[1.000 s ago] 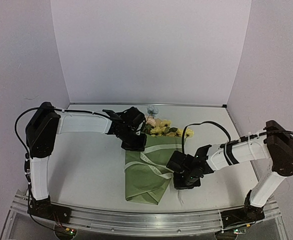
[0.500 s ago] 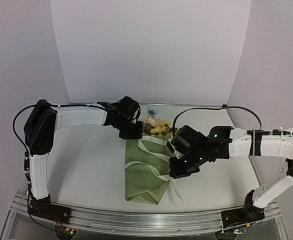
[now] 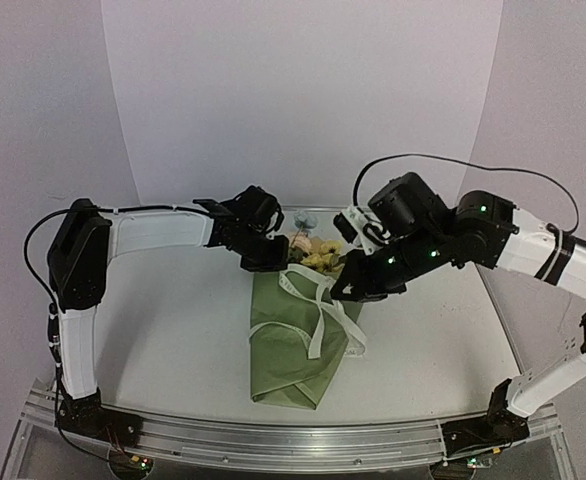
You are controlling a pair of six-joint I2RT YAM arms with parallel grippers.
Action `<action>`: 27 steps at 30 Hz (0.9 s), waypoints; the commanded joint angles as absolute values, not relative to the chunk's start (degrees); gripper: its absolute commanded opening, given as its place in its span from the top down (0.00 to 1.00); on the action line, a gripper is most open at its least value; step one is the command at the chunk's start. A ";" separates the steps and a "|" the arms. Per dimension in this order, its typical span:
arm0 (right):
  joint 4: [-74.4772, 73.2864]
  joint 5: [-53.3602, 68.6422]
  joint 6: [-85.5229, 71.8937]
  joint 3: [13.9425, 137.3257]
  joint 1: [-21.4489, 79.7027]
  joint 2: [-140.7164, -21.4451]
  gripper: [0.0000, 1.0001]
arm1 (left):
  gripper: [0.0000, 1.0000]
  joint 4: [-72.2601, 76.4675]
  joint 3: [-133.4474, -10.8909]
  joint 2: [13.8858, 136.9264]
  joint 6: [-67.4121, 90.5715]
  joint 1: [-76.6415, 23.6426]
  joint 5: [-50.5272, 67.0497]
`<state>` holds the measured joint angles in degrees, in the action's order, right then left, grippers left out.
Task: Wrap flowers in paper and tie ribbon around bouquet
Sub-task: Cross the ribbon over the folded bouquet.
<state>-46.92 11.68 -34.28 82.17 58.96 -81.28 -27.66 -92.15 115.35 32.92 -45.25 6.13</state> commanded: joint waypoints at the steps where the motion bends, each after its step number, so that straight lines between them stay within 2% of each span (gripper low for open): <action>1: -49.10 7.92 -31.90 89.31 52.44 -81.78 1.00 | 1.00 -25.71 -87.14 107.66 31.12 -44.95 2.84; 7: -49.29 3.59 -28.98 98.85 49.52 -91.42 1.00 | 1.00 -24.58 -77.98 99.92 31.76 -44.95 0.99; 13: -46.40 -12.64 -30.68 101.78 48.22 -102.06 1.00 | 1.00 -22.24 -73.51 96.58 31.38 -44.92 3.52; 19: -38.48 -24.84 -38.46 94.04 48.08 -106.01 1.00 | 1.00 -23.41 -75.64 98.89 32.44 -44.64 3.82; 27: -29.74 -36.61 -49.73 78.81 49.37 -102.17 1.00 | 1.00 -23.39 -76.74 100.12 35.48 -42.73 7.28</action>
<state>-35.29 -26.04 -41.77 84.15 48.27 -106.55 -24.45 -74.25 99.95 33.67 -43.92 4.66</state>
